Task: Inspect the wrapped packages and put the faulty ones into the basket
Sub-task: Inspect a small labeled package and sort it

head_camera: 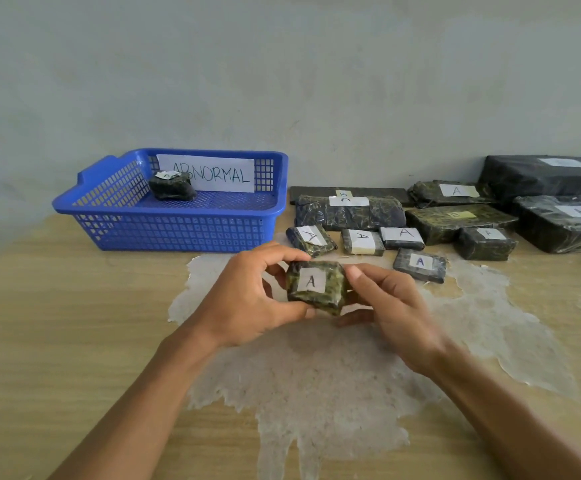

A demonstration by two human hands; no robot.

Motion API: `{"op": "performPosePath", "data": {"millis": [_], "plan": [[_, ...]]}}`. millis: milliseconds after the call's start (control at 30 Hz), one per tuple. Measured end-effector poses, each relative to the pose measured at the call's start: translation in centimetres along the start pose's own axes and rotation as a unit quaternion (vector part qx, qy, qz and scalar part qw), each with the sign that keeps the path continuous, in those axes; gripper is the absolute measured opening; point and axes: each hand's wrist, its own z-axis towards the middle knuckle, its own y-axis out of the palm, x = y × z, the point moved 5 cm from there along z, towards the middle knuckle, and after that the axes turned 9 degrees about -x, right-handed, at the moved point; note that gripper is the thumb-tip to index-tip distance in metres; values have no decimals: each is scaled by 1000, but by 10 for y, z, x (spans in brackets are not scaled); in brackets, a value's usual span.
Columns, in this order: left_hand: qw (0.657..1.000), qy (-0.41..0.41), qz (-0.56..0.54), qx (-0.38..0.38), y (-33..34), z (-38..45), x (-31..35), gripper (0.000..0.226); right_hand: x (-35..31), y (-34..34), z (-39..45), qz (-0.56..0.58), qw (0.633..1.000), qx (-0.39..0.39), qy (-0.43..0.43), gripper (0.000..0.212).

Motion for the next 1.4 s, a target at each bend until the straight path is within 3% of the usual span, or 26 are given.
{"op": "performPosePath", "data": {"millis": [67, 133, 267, 433, 667, 900, 1100, 1267, 1400], "plan": [[999, 10, 4, 38, -16, 0, 1, 61, 0, -4, 0, -207, 977, 42, -34, 22], [996, 13, -9, 83, -35, -1, 4, 60, 1, -2, 1, -341, 937, 49, -54, 29], [988, 12, 3, 156, -78, 1, 8, 56, -3, 17, 11, -450, 890, -2, -76, 34], [971, -25, 86, 223, -137, 19, -9, 58, 3, 39, 34, -527, 848, -53, -29, 43], [940, -182, 249, 147, -206, 66, -54, 54, 8, 63, 75, -549, 835, -38, -26, 34], [854, -325, 404, -40, -236, 93, -125, 65, 16, 65, 78, -535, 841, 24, -77, 34], [794, -370, 475, -85, -232, 104, -149, 52, 17, 64, 78, -523, 846, 29, -94, 29], [789, -371, 484, -71, -231, 105, -153, 35, 17, 64, 79, -520, 848, 31, -97, 30], [796, -380, 462, -88, -232, 103, -153, 54, 15, 65, 78, -518, 850, 26, -89, 31]]}}
